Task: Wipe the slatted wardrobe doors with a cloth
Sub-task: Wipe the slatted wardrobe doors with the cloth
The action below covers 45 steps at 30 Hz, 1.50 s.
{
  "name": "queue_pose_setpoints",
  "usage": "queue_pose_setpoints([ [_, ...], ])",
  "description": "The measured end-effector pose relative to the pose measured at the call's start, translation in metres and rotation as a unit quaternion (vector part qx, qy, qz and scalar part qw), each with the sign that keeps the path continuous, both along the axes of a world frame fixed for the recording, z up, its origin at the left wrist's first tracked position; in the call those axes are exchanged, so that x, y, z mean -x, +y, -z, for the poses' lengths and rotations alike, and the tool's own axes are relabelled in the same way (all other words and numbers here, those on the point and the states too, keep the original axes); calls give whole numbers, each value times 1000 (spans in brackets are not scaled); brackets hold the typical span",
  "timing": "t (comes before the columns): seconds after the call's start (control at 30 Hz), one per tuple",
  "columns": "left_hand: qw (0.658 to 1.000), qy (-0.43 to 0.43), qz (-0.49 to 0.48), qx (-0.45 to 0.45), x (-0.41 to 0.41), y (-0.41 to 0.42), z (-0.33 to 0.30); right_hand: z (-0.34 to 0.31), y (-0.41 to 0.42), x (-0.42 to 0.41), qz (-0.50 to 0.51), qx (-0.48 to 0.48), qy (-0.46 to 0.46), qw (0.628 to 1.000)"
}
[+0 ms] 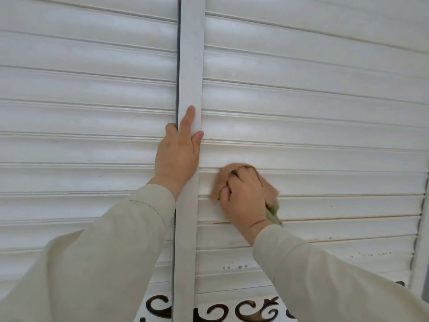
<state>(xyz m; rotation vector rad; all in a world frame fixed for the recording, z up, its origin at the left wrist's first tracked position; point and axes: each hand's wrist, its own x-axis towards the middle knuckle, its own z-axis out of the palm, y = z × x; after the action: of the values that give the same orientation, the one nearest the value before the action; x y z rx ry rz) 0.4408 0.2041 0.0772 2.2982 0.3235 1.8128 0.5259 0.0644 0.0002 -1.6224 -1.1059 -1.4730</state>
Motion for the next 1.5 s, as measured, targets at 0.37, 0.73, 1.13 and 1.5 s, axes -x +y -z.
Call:
queue_pose_setpoints([
  [0.37,1000,-5,3,-6,-2,3,1,-77,31,2,21,88,-32,995],
  [0.73,1000,-16,-18,-16,-4,-2,2,-10,-30,-46,147,109,92,979],
  [1.13,998,-13,-62,6,1,-6,2,6,-20,-22,139,158,85,974],
  [1.5,972,-36,-232,3,-15,-31,6,2,-120,-121,192,32,258,946],
])
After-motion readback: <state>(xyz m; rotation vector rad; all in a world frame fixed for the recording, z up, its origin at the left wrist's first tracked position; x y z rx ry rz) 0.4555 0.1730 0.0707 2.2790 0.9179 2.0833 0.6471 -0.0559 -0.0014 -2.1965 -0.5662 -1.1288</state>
